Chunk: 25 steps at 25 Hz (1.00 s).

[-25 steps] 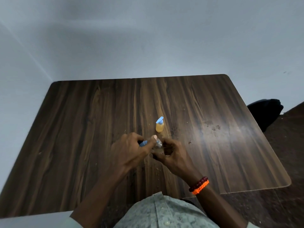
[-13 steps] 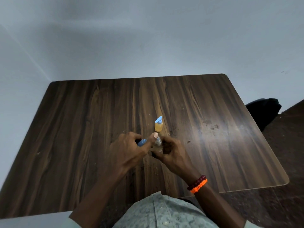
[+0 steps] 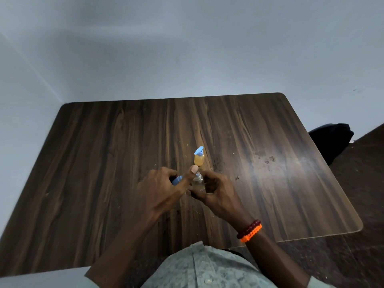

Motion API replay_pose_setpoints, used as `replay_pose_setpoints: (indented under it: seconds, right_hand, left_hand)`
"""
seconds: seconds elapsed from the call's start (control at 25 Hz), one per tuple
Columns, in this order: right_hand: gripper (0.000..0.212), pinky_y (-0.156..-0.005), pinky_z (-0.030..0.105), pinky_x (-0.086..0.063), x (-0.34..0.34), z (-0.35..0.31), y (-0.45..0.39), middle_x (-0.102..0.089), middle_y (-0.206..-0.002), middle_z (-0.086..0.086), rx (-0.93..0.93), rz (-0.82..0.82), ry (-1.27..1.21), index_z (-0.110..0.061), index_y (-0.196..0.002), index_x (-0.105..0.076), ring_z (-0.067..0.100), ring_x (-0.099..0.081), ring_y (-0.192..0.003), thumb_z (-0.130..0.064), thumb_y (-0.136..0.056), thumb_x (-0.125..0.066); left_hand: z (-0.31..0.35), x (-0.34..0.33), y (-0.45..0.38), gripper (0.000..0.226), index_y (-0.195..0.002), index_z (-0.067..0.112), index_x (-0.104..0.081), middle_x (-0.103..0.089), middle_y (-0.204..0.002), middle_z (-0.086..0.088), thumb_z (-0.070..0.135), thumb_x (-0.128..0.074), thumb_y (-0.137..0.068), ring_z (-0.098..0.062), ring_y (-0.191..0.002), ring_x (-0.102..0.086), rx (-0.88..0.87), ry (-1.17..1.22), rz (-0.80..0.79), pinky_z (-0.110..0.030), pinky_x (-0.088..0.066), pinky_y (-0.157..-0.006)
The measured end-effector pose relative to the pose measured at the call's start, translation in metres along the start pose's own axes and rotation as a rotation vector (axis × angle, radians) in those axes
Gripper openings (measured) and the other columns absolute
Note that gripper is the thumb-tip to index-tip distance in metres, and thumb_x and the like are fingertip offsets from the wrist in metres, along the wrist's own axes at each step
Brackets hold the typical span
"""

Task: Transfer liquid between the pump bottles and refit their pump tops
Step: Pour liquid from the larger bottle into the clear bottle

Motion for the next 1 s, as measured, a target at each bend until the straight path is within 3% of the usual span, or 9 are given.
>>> replay_pose_setpoints:
  seconds: [0.2,0.36,0.56,0.72,0.8,0.92,1.0]
  right_hand:
    - [0.031,-0.075,0.04,-0.063,-0.0031,0.0032,0.0036,-0.076,-0.101,-0.004,-0.016,-0.011,0.014,-0.023,-0.112,-0.073,0.012,-0.073,-0.089,-0.038,-0.086,-0.081]
    - [0.03,-0.074,0.035,-0.064,-0.0001,-0.0007,0.0025,-0.077,-0.101,-0.005,-0.011,-0.004,-0.015,-0.02,-0.114,-0.074,0.011,-0.073,-0.088,-0.031,-0.087,-0.083]
    - [0.033,-0.078,0.034,-0.063,-0.0003,-0.0006,0.004,-0.075,-0.105,-0.006,-0.013,-0.02,0.006,-0.02,-0.115,-0.073,0.009,-0.072,-0.092,-0.033,-0.086,-0.081]
    - [0.035,-0.074,0.035,-0.064,0.001,-0.0012,0.0036,-0.076,-0.103,-0.007,-0.016,-0.01,-0.019,-0.022,-0.115,-0.073,0.009,-0.073,-0.088,-0.038,-0.085,-0.081]
    - [0.035,-0.074,0.03,-0.063,0.0029,-0.0019,0.0035,-0.076,-0.103,-0.008,-0.007,-0.007,-0.013,-0.02,-0.115,-0.073,0.007,-0.072,-0.087,-0.037,-0.085,-0.081]
    - [0.037,-0.077,0.033,-0.063,0.0007,-0.0013,0.0055,-0.076,-0.103,-0.005,-0.001,-0.01,0.003,-0.019,-0.112,-0.073,0.009,-0.072,-0.092,-0.041,-0.084,-0.079]
    - [0.033,-0.073,0.027,-0.06,0.0,0.0003,0.0062,-0.076,-0.102,-0.005,-0.004,0.001,0.0,-0.018,-0.112,-0.074,0.007,-0.071,-0.088,-0.035,-0.085,-0.081]
  left_hand:
    - [0.0054,0.0021,0.0005,0.085,-0.065,0.023,-0.072,-0.062,-0.052,0.004,0.092,-0.024,-0.077,-0.009,-0.049,-0.059,-0.003,-0.084,-0.01,-0.027,-0.048,-0.053]
    - [0.0016,0.0003,0.0002,0.095,-0.056,0.018,-0.063,-0.053,-0.046,0.003,0.102,-0.023,-0.074,-0.007,-0.044,-0.05,0.01,-0.044,-0.001,-0.03,-0.047,-0.053]
    - [0.0071,0.0025,0.0022,0.081,-0.059,0.021,-0.067,-0.053,-0.046,0.005,0.09,-0.036,-0.086,-0.007,-0.044,-0.05,0.007,-0.073,0.014,-0.022,-0.036,-0.051]
    - [0.0018,-0.0012,0.001,0.092,-0.056,0.019,-0.061,-0.049,-0.047,0.006,0.102,-0.026,-0.076,-0.008,-0.045,-0.048,0.037,-0.048,0.007,-0.028,-0.045,-0.054]
    - [0.0027,-0.0009,0.0022,0.088,-0.055,0.019,-0.06,-0.048,-0.046,0.006,0.098,-0.027,-0.079,-0.007,-0.044,-0.046,0.03,-0.035,0.003,-0.026,-0.041,-0.053]
    - [0.0085,0.0025,0.0034,0.077,-0.055,0.02,-0.063,-0.05,-0.044,0.005,0.083,-0.037,-0.091,-0.006,-0.042,-0.047,0.012,-0.075,0.007,-0.022,-0.033,-0.051]
    - [0.007,0.0004,0.0029,0.081,-0.055,0.019,-0.063,-0.053,-0.046,0.003,0.088,-0.036,-0.089,-0.006,-0.043,-0.048,0.009,-0.077,0.006,-0.023,-0.036,-0.051]
Point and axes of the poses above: each hand's wrist, its own y-axis away from the middle knuckle, its own x-axis out of the back of the hand, z = x × y, the point moved 3 cm from there along -y, towards the middle knuckle
